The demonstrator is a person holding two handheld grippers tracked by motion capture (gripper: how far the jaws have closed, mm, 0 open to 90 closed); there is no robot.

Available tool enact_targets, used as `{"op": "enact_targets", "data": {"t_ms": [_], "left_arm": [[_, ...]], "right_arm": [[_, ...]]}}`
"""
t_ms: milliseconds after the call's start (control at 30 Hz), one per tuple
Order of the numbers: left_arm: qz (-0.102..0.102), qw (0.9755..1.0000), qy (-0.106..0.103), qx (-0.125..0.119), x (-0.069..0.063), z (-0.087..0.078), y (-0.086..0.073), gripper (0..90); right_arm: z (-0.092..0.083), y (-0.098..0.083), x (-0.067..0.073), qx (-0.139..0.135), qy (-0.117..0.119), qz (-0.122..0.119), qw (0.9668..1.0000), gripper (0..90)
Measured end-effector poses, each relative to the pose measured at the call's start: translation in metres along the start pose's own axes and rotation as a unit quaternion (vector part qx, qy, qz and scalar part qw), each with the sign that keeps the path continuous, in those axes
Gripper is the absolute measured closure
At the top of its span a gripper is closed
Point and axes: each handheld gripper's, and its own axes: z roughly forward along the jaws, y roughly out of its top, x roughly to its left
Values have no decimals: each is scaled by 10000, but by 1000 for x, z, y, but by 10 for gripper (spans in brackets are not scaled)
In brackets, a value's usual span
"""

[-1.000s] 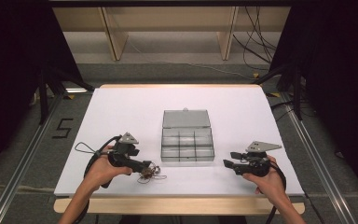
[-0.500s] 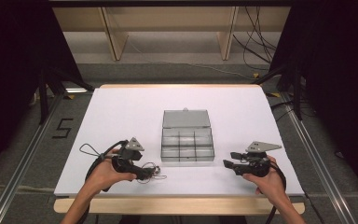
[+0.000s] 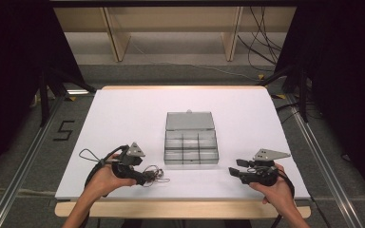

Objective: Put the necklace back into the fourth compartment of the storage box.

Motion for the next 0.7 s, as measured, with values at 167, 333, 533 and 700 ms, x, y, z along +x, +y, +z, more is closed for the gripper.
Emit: {"op": "enact_targets", "data": {"t_ms": [167, 333, 533, 700], "left_arm": [[152, 9998, -39, 84, -7, 9, 1, 326], [177, 9995, -67, 240, -10, 19, 0, 325], [211, 9994, -92, 266, -14, 20, 1, 338], [369, 9986, -125, 367, -15, 23, 0, 378]], "right_arm": [[4, -1, 2, 83, 112, -28, 9999, 487], [5, -1, 5, 141, 98, 19, 9999, 487], [5, -1, 3, 121, 90, -70, 9999, 487], [5, -1, 2, 105, 100, -106, 9998, 487]]}}
